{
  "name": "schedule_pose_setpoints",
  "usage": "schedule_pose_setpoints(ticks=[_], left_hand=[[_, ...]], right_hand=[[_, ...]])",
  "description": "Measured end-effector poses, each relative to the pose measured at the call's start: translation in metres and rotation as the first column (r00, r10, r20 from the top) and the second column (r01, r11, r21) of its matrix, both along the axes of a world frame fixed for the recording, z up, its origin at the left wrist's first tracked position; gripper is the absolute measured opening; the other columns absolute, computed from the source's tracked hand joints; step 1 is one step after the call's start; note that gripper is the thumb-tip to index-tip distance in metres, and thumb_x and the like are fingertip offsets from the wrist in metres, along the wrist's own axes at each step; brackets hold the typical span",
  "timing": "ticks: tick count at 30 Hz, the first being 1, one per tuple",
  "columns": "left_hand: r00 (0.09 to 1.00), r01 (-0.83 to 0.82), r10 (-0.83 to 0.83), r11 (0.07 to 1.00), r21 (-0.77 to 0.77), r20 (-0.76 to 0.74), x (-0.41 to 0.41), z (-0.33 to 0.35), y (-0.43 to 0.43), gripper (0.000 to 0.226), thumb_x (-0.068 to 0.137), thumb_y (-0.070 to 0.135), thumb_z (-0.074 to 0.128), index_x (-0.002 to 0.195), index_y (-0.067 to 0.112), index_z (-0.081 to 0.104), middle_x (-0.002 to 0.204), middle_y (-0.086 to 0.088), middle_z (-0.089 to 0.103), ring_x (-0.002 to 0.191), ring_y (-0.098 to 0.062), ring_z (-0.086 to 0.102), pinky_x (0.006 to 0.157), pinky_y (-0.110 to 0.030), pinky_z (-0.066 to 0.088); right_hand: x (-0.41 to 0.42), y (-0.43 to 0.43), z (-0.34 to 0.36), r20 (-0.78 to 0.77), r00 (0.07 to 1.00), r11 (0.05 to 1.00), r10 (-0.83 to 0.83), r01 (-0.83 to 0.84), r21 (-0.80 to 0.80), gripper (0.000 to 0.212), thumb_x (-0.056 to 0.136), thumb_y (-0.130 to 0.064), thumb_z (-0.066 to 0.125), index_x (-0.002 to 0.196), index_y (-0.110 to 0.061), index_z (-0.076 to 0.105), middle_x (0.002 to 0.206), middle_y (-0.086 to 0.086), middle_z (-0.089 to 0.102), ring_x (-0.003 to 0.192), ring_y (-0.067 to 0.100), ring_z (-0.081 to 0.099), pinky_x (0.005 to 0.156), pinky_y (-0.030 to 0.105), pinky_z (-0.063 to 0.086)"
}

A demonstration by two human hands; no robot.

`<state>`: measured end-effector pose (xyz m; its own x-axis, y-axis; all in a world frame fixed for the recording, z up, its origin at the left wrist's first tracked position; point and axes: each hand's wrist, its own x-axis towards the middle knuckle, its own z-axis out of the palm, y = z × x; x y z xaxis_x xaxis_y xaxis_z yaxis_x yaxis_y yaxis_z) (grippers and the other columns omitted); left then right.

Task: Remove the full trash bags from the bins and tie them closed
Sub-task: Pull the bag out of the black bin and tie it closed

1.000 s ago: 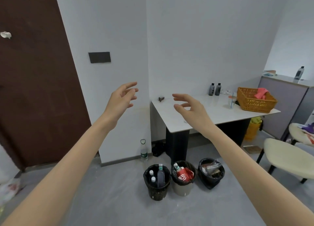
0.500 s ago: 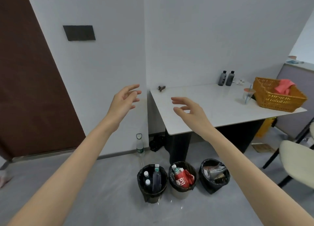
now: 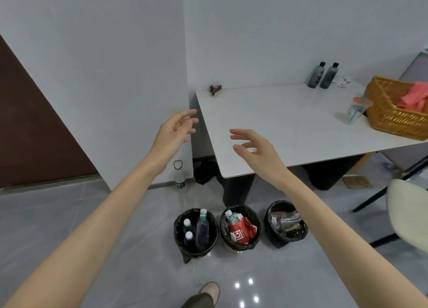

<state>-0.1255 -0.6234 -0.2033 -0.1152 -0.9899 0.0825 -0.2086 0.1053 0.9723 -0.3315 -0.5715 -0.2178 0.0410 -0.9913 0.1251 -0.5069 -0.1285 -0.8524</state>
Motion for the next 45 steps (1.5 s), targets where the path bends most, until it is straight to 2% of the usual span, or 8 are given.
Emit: schedule_pose_setpoints(ticks=[13,24,27,32,35,40,43,45], left_hand=[[1.0,0.002,-0.003,0.984,0.179,0.003,-0.057,-0.066,-0.081,0.029,0.1,0.019,0.041,0.125,0.026,0.054,0.105,0.014,0.064,0.097,-0.006,0.061,0.087,-0.024,0.048],[0.971,-0.239,0.229,0.891,0.385,0.072,-0.132,-0.169,-0.028,0.031,0.099,0.017,0.04,0.126,0.023,0.054,0.108,0.008,0.066,0.095,-0.009,0.063,0.088,-0.025,0.048],[0.946,-0.315,0.314,0.826,0.467,0.081,-0.15,-0.212,-0.006,0.029,0.099,0.016,0.04,0.124,0.021,0.055,0.111,0.002,0.066,0.095,-0.012,0.063,0.09,-0.028,0.049],[0.923,-0.359,0.367,0.721,0.593,0.114,-0.163,-0.306,0.012,0.022,0.096,0.018,0.045,0.111,0.028,0.058,0.106,0.002,0.068,0.089,-0.012,0.063,0.093,-0.033,0.048],[0.921,-0.371,0.364,0.71,0.599,0.14,-0.164,-0.335,0.011,0.024,0.097,0.015,0.04,0.11,0.028,0.056,0.105,0.0,0.067,0.085,-0.01,0.062,0.092,-0.033,0.048],[0.909,-0.398,0.39,0.703,0.589,0.149,-0.149,-0.465,0.011,0.03,0.097,0.013,0.039,0.12,0.022,0.056,0.094,0.01,0.064,0.084,-0.006,0.062,0.086,-0.028,0.049],[0.901,-0.41,0.408,0.7,0.585,0.144,-0.138,-0.537,0.012,0.03,0.096,0.015,0.039,0.121,0.022,0.055,0.102,0.005,0.065,0.088,-0.008,0.062,0.089,-0.031,0.048],[0.896,-0.417,0.422,0.695,0.586,0.137,-0.132,-0.58,0.012,0.03,0.096,0.015,0.039,0.122,0.022,0.053,0.108,0.001,0.065,0.091,-0.011,0.062,0.088,-0.031,0.048]], right_hand=[[-0.063,-0.08,-0.053,0.022,1.0,0.983,0.021,-0.025,0.184,0.029,0.096,-0.022,0.052,0.121,-0.032,0.058,0.113,-0.023,0.062,0.098,-0.005,0.057,0.077,0.003,0.041],[-0.15,-0.086,-0.147,0.063,0.942,0.853,0.329,-0.325,0.41,0.023,0.095,-0.021,0.052,0.113,-0.033,0.061,0.11,-0.015,0.067,0.099,0.008,0.063,0.091,0.023,0.047],[-0.162,-0.079,-0.189,0.103,0.93,0.81,0.353,-0.359,0.464,0.024,0.096,-0.02,0.051,0.114,-0.028,0.062,0.112,-0.008,0.068,0.096,0.008,0.063,0.081,0.018,0.051],[-0.162,-0.075,-0.289,0.117,0.942,0.784,0.313,-0.326,0.529,0.022,0.094,-0.02,0.053,0.112,-0.025,0.065,0.108,-0.007,0.07,0.101,0.01,0.064,0.095,0.028,0.048],[-0.159,-0.077,-0.318,0.122,0.964,0.798,0.238,-0.265,0.54,0.021,0.093,-0.023,0.054,0.11,-0.027,0.066,0.106,-0.007,0.07,0.1,0.014,0.065,0.092,0.028,0.048],[-0.138,-0.082,-0.455,0.142,0.978,0.819,0.154,-0.206,0.535,0.024,0.093,-0.015,0.054,0.112,-0.019,0.067,0.108,-0.006,0.069,0.101,0.008,0.063,0.095,0.027,0.05],[-0.123,-0.084,-0.528,0.166,0.98,0.822,0.111,-0.185,0.539,0.027,0.093,-0.009,0.052,0.116,-0.013,0.065,0.107,0.002,0.07,0.095,0.007,0.062,0.085,0.011,0.049],[-0.113,-0.085,-0.57,0.158,0.982,0.823,0.105,-0.175,0.54,0.026,0.094,-0.011,0.053,0.117,-0.013,0.064,0.105,0.0,0.069,0.093,0.009,0.062,0.082,0.011,0.047]])
